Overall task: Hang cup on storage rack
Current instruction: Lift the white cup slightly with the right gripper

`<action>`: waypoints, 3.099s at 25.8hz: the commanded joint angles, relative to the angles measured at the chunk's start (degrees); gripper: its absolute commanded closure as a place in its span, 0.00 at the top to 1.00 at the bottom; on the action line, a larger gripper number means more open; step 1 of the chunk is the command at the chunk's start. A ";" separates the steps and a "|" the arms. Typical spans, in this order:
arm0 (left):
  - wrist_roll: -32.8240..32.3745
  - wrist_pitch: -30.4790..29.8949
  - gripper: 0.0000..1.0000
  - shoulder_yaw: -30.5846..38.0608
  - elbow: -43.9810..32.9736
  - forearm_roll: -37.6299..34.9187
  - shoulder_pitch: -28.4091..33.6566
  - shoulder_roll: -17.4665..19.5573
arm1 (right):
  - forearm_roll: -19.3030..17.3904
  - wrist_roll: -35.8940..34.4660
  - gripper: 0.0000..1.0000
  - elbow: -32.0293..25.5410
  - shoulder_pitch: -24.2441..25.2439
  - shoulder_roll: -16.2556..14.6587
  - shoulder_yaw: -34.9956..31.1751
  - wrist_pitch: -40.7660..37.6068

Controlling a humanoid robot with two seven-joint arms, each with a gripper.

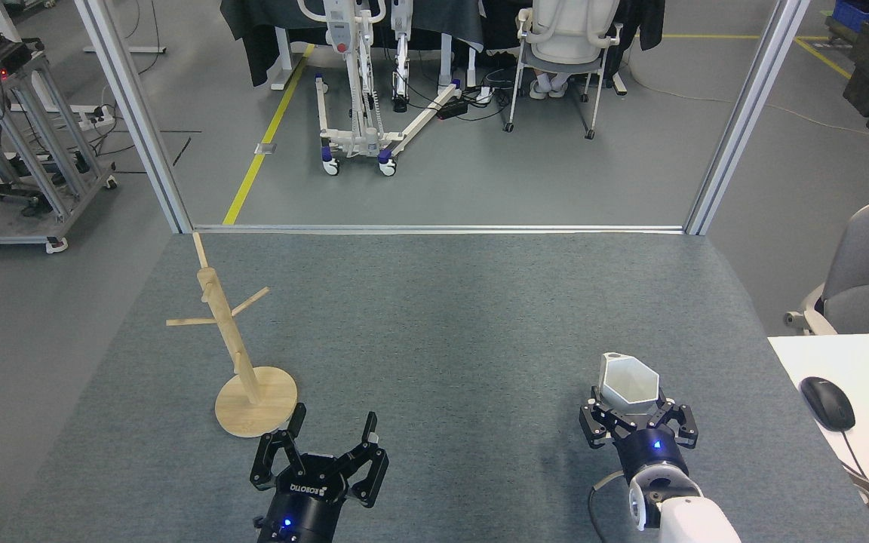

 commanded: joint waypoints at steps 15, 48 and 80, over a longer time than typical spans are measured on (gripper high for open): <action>0.02 -0.02 1.00 0.00 -0.01 0.00 -0.01 -0.07 | 0.00 0.07 0.99 2.87 -2.95 0.16 -0.34 -0.62; 0.02 -0.11 1.00 -0.09 -0.09 0.00 0.26 0.02 | -2.46 -7.31 0.99 2.52 -2.86 0.07 -0.07 -1.24; 0.02 -0.19 1.00 -0.09 -0.18 0.00 0.17 0.02 | -10.02 -3.71 0.00 -9.43 0.39 -4.76 -0.60 -7.30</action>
